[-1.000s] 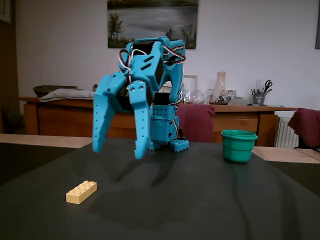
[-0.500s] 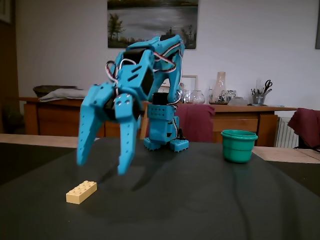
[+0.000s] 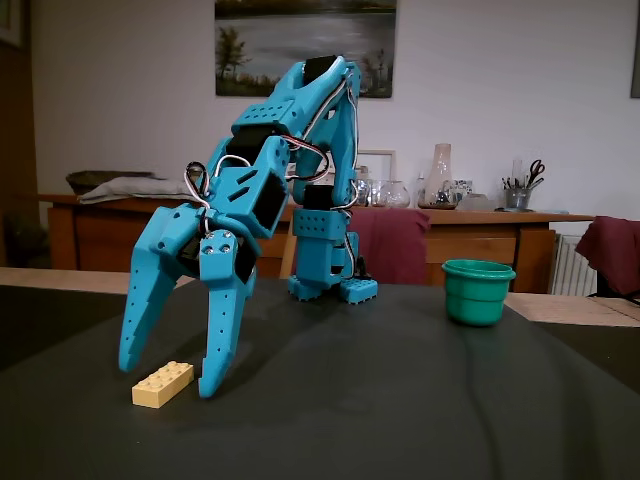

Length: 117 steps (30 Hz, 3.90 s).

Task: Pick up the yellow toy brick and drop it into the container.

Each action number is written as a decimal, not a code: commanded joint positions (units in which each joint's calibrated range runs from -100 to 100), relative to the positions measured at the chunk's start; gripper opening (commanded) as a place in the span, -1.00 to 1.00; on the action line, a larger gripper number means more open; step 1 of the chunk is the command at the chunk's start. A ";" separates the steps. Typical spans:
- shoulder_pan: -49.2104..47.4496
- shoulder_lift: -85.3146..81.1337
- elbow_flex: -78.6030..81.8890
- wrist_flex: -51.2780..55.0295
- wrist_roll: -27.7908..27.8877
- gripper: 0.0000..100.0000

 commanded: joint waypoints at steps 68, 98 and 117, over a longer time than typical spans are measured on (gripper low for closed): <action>-67.84 -17.19 -52.37 88.43 -40.19 -1.00; -81.07 -17.62 -38.47 83.72 -44.47 -1.00; -77.59 -17.78 -35.67 82.30 -42.75 -0.91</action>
